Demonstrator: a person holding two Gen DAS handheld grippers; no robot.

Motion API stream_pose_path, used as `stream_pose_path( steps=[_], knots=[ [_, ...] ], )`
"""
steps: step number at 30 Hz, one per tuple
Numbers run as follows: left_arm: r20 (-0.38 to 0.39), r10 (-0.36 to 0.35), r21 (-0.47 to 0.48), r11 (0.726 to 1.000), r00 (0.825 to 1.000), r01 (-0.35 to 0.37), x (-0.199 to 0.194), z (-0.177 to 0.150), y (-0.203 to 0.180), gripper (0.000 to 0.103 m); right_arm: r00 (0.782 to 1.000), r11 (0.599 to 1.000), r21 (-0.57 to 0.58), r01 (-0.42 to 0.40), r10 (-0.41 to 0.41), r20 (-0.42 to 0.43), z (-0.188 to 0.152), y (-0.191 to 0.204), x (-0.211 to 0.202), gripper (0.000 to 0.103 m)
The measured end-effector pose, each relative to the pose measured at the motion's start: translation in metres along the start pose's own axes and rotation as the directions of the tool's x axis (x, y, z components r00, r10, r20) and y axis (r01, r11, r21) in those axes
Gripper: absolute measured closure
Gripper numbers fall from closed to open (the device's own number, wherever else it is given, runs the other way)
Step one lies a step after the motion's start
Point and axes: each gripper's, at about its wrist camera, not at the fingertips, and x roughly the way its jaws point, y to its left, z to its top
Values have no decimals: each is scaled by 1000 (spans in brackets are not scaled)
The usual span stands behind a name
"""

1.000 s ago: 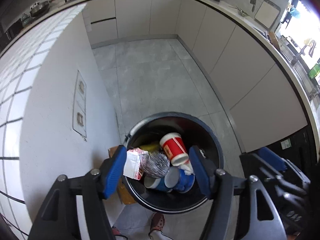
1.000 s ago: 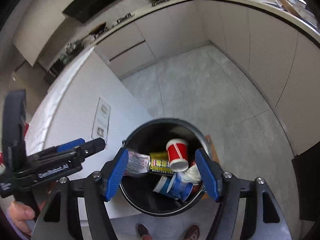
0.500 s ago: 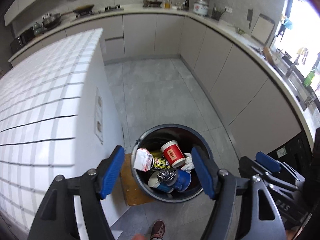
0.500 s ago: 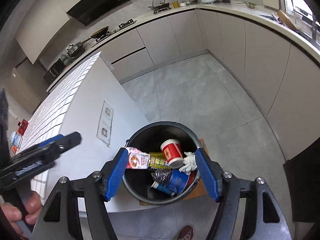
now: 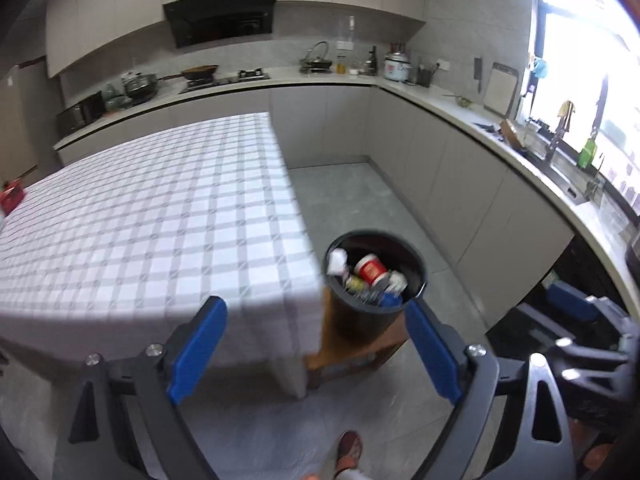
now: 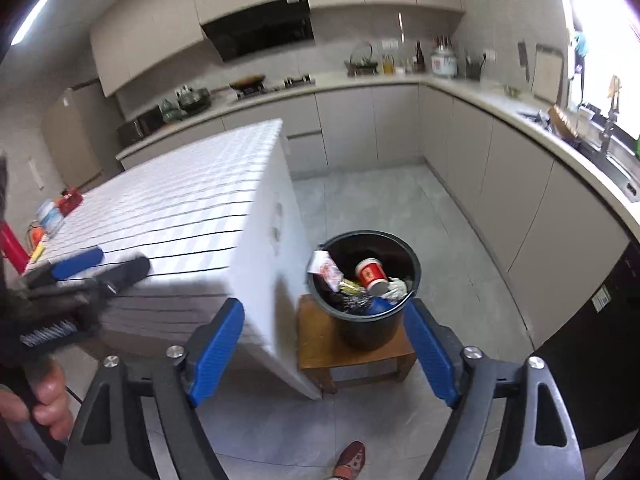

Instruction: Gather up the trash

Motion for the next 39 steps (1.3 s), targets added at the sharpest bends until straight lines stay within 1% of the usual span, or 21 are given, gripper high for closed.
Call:
stream_pose_path(
  steps=[2,5,8,10,13,14,16,18,21,26,29,39],
  knots=[
    [-19,18,-6,1000,1000,-18,-18,-15,9,10,1000,1000,-4,-14,14,21,-11,19,-29,16],
    [-32,39,-50,998,999,-41,-44,-32,19,9,998,999,-18,-36,37,48,-26,42,-65,12],
    [-31,68,-78,994,997,-70,-66,-45,23,9,998,999,-45,-2,5,69,-37,57,-91,12],
    [-25,73,-99,992,997,-76,-79,-54,24,9,997,998,-66,14,-9,78,-40,63,-102,12],
    [8,97,-121,988,995,-95,-94,-62,18,7,996,996,-85,21,-13,94,-47,66,-115,12],
    [22,116,-129,985,993,-112,-99,-64,13,7,995,996,-89,17,-8,96,-49,63,-118,12],
    [32,133,-147,981,991,-127,-105,-68,6,7,995,997,-80,7,1,96,-49,58,-123,12],
    [38,118,-167,980,992,-110,-112,-72,0,7,996,998,-55,13,-8,88,-48,49,-127,12],
    [73,140,-168,978,987,-127,-124,-78,-11,7,993,997,-62,53,-46,109,-53,42,-138,12],
    [85,155,-175,975,984,-138,-128,-82,-22,7,991,994,-70,80,-72,111,-57,29,-144,12],
    [84,156,-185,973,984,-138,-129,-82,-24,7,992,995,-74,74,-66,104,-58,24,-145,12],
    [91,198,-188,966,976,-178,-134,-87,-28,7,993,996,-70,48,-40,112,-54,18,-145,12]
  ],
)
